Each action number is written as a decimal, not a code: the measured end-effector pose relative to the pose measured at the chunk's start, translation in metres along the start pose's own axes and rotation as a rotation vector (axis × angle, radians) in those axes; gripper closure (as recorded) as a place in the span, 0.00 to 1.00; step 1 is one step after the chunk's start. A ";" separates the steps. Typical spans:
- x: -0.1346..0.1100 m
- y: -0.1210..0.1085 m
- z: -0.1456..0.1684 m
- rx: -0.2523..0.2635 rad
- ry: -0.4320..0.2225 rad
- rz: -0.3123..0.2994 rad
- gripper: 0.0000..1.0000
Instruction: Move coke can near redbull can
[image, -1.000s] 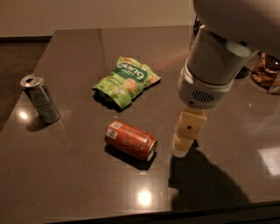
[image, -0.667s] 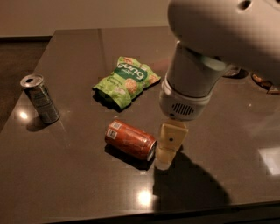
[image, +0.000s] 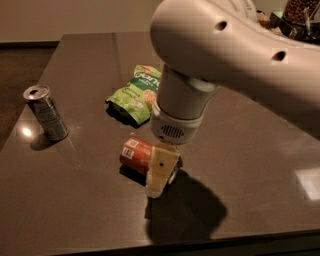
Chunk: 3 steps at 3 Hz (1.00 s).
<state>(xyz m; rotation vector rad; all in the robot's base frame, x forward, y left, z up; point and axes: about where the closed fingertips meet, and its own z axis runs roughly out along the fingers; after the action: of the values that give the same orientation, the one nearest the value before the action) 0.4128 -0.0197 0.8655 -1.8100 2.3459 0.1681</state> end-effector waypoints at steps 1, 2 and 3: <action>-0.009 0.000 0.011 0.004 0.012 0.020 0.17; -0.012 0.005 0.020 0.009 0.043 0.033 0.41; -0.022 0.005 0.019 0.023 0.054 0.031 0.64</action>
Offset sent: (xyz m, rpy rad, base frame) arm -0.0033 0.0216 -0.0276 -0.0795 0.0217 -0.0541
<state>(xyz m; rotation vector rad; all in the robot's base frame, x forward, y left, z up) 0.4148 0.0064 0.8509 -1.7903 2.4035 0.0976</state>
